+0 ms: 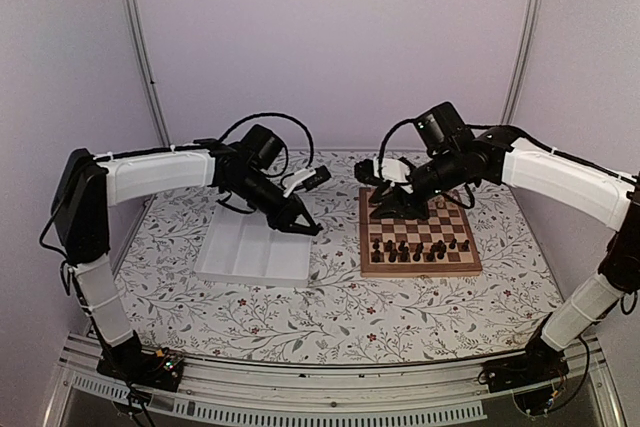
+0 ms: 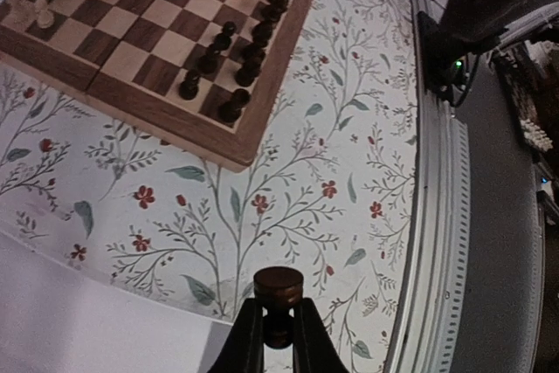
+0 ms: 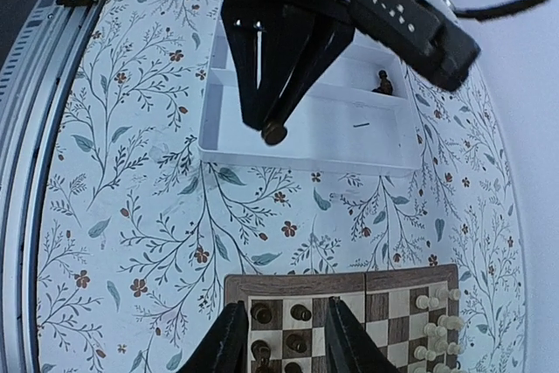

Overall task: Set up the chess pieces on the board
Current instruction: Place the chess piece on the chessboard.

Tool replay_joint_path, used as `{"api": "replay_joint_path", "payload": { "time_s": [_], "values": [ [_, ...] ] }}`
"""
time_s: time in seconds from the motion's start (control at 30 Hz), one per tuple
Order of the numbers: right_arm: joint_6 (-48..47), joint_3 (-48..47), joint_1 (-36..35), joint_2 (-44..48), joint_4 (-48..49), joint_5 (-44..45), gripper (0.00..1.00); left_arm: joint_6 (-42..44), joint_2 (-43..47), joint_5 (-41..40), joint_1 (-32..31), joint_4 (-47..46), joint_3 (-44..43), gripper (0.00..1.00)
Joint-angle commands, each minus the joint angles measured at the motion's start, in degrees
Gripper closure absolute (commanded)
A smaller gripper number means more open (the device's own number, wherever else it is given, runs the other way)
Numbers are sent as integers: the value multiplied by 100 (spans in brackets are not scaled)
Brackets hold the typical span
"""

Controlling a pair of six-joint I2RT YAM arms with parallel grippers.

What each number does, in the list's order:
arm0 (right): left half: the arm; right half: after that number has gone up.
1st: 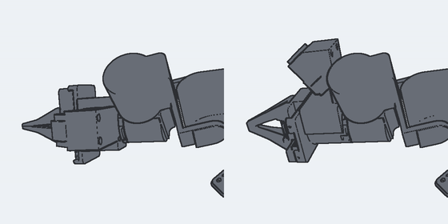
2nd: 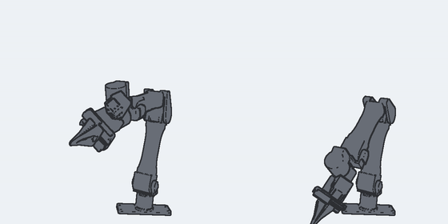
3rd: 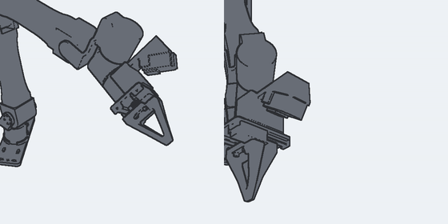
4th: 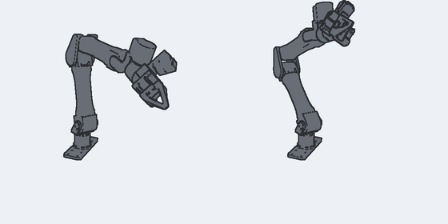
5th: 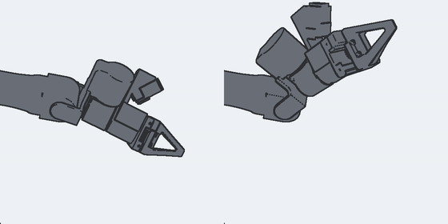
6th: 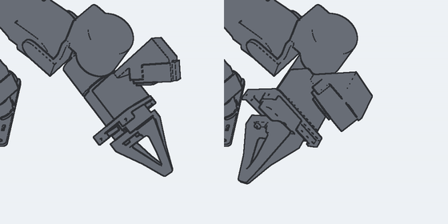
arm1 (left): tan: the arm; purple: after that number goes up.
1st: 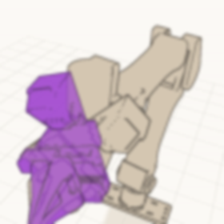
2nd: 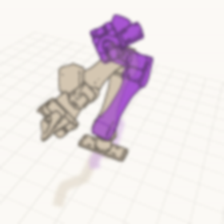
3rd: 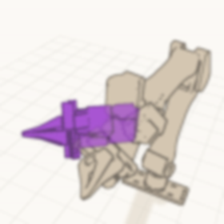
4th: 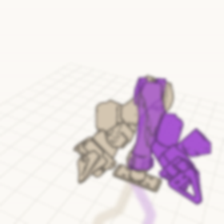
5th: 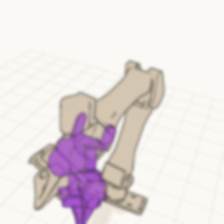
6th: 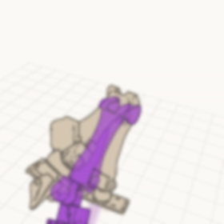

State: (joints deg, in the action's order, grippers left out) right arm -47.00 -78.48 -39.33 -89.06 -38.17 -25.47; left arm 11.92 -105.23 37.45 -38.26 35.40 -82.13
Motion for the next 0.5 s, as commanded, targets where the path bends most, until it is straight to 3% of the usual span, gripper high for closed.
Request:
{"api": "replay_joint_path", "payload": {
  "time_s": [0.0, 0.47],
  "values": [
    [-680, -152, -557, -243, -36, 966, 67, 190, -219, 1387, -298, 528, -349, 92],
    [-875, 103, -1686, -499, 348, 2083, 64, -219, -658, 2040, -594, 577, -778, 92]
  ]
}}
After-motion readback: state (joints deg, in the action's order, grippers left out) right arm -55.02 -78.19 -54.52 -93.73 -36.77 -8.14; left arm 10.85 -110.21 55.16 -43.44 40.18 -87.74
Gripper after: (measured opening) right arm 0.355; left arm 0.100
